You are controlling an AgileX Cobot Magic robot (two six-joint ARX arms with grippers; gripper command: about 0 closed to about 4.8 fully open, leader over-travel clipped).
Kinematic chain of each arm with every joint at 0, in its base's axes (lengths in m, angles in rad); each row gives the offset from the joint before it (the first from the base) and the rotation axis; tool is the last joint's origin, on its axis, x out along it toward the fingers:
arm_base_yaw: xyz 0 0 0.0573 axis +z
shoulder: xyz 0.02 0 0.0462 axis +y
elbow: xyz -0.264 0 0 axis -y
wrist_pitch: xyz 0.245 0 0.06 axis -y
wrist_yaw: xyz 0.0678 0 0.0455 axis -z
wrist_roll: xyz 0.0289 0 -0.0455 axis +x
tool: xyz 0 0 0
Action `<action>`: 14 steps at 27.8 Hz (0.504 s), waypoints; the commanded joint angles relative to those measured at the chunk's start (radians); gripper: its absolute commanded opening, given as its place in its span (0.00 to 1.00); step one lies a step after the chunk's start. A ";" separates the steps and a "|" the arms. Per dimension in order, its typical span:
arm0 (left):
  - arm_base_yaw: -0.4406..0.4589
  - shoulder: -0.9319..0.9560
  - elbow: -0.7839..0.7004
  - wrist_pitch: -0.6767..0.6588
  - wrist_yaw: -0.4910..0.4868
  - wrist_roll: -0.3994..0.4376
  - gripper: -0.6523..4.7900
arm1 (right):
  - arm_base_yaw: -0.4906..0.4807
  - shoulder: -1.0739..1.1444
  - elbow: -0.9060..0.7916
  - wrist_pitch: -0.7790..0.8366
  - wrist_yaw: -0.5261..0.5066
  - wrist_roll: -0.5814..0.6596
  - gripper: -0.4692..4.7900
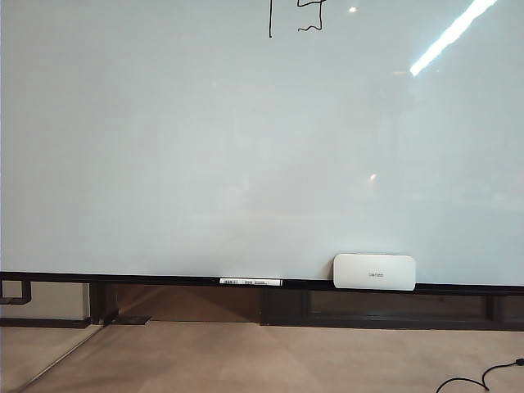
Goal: Reach to the right to find the marker pen, pick it up, and write the number 19 on the whiteboard.
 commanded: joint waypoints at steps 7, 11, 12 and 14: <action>0.075 -0.016 -0.167 0.194 0.151 -0.084 0.11 | -0.018 -0.034 -0.238 0.184 -0.152 0.044 0.09; 0.080 -0.016 -0.256 0.261 0.162 -0.093 0.11 | -0.016 -0.061 -0.345 0.251 -0.153 0.059 0.09; 0.080 -0.016 -0.278 0.283 0.159 -0.098 0.11 | -0.016 -0.061 -0.364 0.258 -0.154 0.054 0.09; 0.080 -0.016 -0.320 0.322 0.163 -0.109 0.11 | -0.015 -0.059 -0.420 0.321 -0.196 0.056 0.09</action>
